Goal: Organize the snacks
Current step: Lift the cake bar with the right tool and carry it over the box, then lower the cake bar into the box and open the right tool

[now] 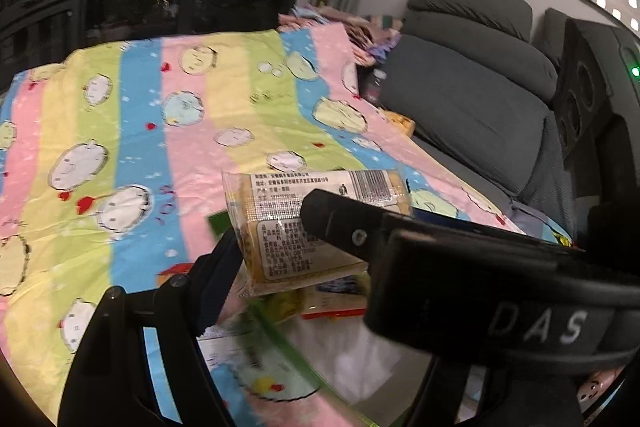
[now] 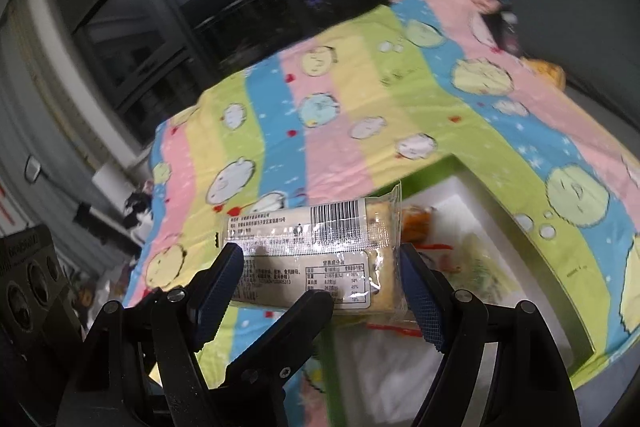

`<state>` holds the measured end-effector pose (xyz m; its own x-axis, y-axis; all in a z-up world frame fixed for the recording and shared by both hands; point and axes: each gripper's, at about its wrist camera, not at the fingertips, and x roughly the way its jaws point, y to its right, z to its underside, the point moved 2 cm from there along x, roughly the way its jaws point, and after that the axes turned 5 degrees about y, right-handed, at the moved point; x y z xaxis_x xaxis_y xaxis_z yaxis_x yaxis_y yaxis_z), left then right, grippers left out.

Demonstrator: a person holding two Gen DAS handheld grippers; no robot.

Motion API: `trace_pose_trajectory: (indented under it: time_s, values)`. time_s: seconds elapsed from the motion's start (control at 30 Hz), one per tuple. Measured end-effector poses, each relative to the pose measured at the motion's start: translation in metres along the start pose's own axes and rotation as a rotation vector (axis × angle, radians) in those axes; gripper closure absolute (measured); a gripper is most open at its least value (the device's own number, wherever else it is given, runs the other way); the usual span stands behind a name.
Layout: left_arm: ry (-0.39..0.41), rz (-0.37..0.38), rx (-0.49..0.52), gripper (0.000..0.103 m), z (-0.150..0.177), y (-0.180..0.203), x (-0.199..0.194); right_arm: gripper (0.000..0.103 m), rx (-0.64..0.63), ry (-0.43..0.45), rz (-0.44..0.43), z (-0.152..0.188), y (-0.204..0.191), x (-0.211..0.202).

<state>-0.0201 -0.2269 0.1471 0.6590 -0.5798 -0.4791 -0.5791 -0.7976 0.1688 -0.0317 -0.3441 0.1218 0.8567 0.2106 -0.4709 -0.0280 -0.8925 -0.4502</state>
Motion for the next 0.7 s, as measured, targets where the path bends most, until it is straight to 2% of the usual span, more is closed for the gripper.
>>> trace_pose_trajectory:
  time_s: [0.27,0.43,0.7]
  values:
    - [-0.091,0.057,0.009,0.030,0.007,0.013,0.040,0.023,0.088,-0.048,0.062,0.000,0.041,0.014]
    - [-0.163,0.101,-0.043,0.029,0.014,0.009,0.058,0.023,0.124,-0.085,0.108,0.003,0.055,0.025]
    - [-0.246,0.122,-0.104,0.029,0.026,0.002,0.081,0.023,0.150,-0.144,0.143,0.008,0.068,0.043]
